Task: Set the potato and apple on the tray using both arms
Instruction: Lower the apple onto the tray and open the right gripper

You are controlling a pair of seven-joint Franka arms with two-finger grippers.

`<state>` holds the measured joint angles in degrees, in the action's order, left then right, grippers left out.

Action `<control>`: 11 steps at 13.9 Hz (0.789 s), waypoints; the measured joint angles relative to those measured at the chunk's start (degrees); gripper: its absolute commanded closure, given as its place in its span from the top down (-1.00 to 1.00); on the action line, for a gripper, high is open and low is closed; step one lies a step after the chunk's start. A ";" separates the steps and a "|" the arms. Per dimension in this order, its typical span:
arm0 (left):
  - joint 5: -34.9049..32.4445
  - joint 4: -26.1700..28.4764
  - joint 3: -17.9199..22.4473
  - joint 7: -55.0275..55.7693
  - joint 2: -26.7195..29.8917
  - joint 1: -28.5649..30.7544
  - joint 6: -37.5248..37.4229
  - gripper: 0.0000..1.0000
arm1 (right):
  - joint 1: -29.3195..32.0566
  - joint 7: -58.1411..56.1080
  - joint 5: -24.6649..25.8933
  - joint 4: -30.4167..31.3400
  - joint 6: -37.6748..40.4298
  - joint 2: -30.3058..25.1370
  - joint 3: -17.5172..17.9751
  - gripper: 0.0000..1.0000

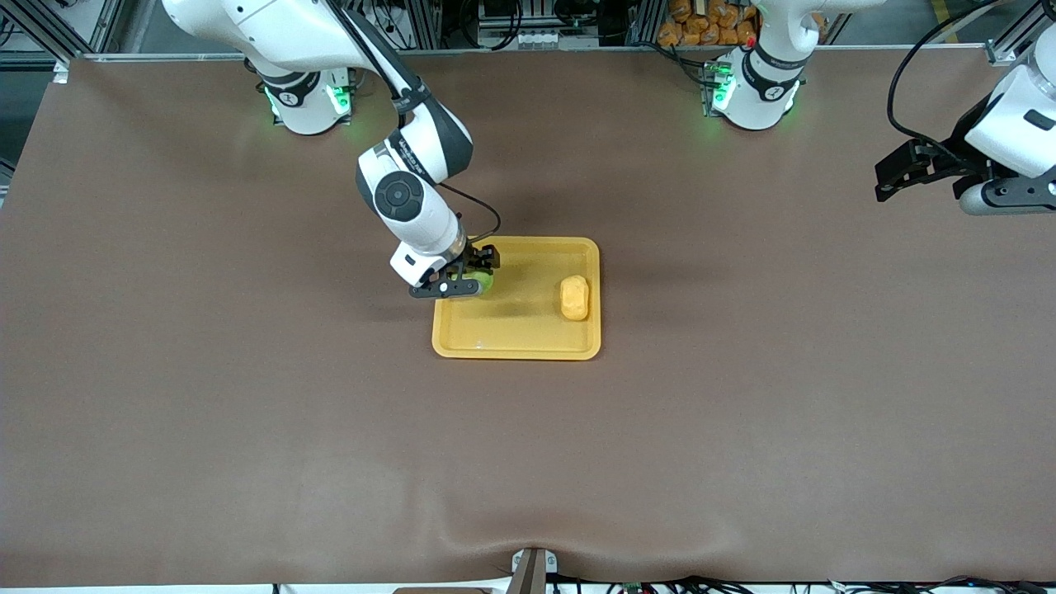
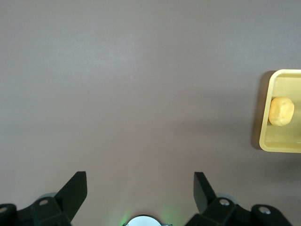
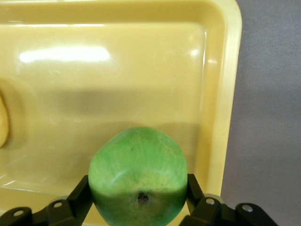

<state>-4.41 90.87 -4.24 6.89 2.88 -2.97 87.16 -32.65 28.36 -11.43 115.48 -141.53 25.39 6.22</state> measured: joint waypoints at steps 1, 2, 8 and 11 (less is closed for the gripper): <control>0.00 0.00 -0.06 0.00 0.00 0.00 0.00 1.00 | 0.00 0.01 0.00 0.00 0.00 0.20 -0.16 -0.97; 0.00 0.00 -0.10 -0.01 0.00 0.00 -0.01 1.00 | 0.00 0.11 0.00 0.00 -0.03 0.39 -0.25 -0.97; 1.31 -0.06 -0.72 -0.02 0.00 0.15 -0.20 1.00 | -0.08 0.71 0.00 0.00 -1.65 1.26 -0.70 1.00; 1.64 -0.07 -0.71 -0.02 0.00 0.31 -0.20 1.00 | -0.06 1.48 0.00 -0.19 -1.72 1.24 -1.38 1.00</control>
<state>-2.77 90.80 -4.95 6.87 2.88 -2.66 86.96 -32.71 29.84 -11.43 115.29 -143.25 26.63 4.83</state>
